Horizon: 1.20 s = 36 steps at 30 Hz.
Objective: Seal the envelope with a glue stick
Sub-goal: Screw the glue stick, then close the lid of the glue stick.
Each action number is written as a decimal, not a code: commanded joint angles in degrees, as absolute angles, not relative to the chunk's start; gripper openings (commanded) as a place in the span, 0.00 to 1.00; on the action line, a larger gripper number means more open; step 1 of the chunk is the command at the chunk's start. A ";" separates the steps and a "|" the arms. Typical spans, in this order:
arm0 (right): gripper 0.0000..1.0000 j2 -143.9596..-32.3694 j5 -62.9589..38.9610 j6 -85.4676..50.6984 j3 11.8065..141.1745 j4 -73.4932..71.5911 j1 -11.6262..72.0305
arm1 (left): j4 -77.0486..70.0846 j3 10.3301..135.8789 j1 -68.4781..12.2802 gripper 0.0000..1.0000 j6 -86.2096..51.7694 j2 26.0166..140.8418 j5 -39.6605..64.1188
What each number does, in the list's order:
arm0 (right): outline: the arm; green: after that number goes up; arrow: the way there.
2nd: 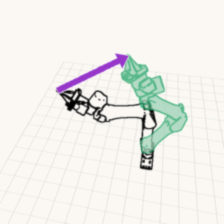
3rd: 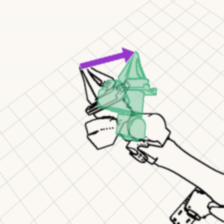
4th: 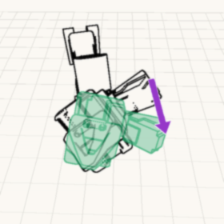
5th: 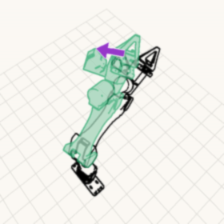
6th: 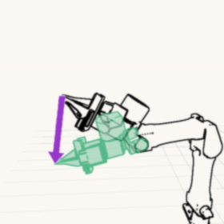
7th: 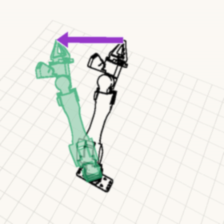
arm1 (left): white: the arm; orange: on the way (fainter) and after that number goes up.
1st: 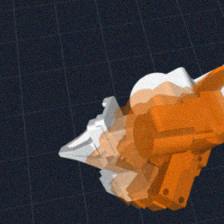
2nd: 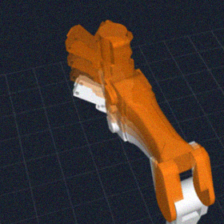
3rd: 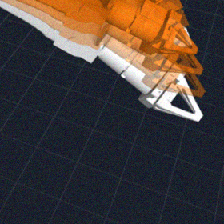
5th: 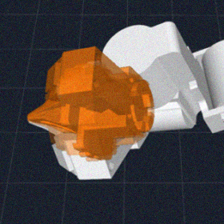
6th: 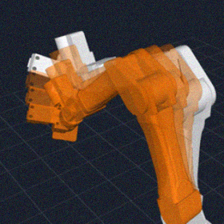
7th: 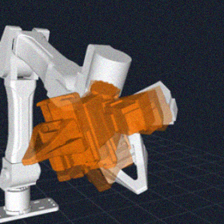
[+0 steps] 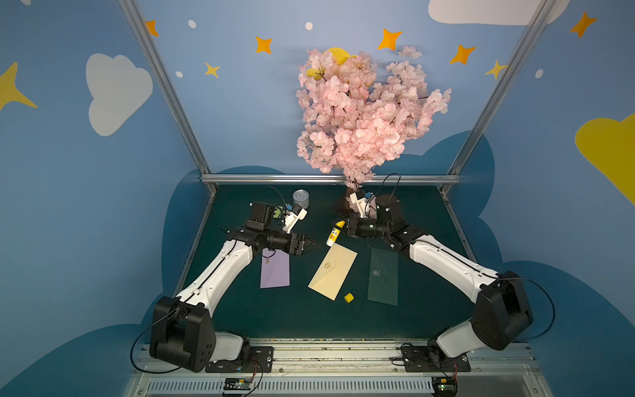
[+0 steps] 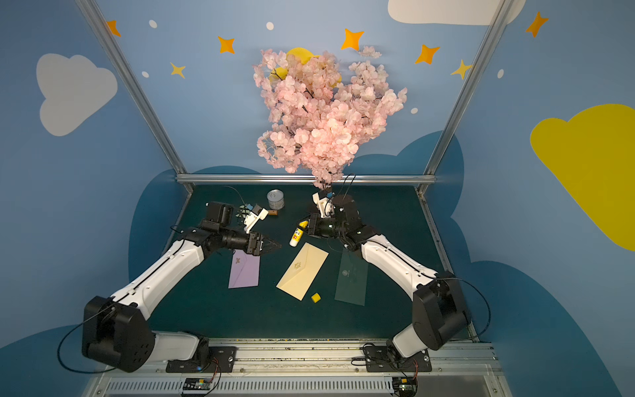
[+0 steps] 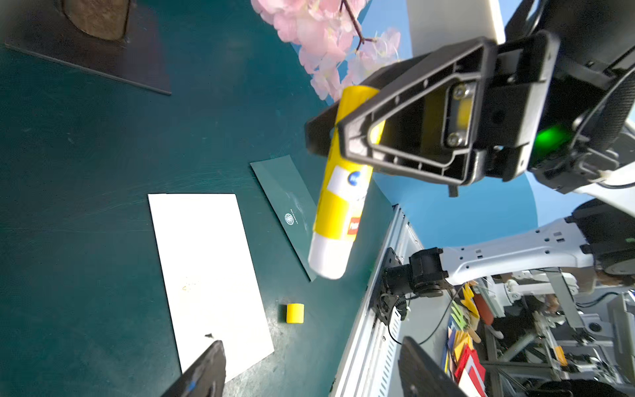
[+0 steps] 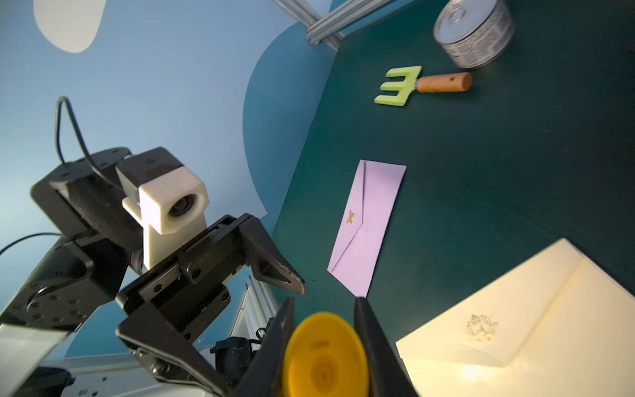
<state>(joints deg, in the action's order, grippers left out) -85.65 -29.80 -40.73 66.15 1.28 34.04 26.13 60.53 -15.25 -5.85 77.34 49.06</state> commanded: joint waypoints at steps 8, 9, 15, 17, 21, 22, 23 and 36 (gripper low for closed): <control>0.00 -76.16 -11.92 -35.42 58.24 19.08 33.60 | 19.36 49.28 -27.11 0.80 -16.07 74.22 38.06; 0.00 -75.60 -11.22 -36.05 57.05 19.04 33.50 | 17.44 47.81 -27.89 0.80 -18.52 73.82 37.25; 0.00 -73.75 -9.94 -43.63 49.76 18.90 32.09 | 9.85 41.69 -33.59 0.64 -32.10 73.31 31.03; 0.00 -73.66 -10.35 -46.70 47.90 19.26 31.16 | 9.33 41.72 -35.93 0.58 -34.44 74.69 30.86; 0.00 -73.82 -14.14 -48.54 44.85 19.30 29.15 | 9.80 43.00 -41.38 0.51 -36.39 78.84 30.21; 0.00 -73.87 -14.91 -48.52 44.28 19.54 28.80 | 9.92 43.27 -42.19 0.49 -36.68 79.95 30.48; 0.00 -74.04 -15.40 -48.60 43.66 19.48 28.59 | 10.04 43.52 -42.65 0.47 -36.93 80.99 31.30; 0.00 -79.56 -19.84 -49.82 39.38 12.42 28.51 | 12.83 49.63 -45.79 0.30 -35.03 93.05 34.40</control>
<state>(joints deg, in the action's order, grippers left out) -78.39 -18.28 -49.19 39.90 15.18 28.58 11.49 48.07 -45.50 -36.16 91.66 33.01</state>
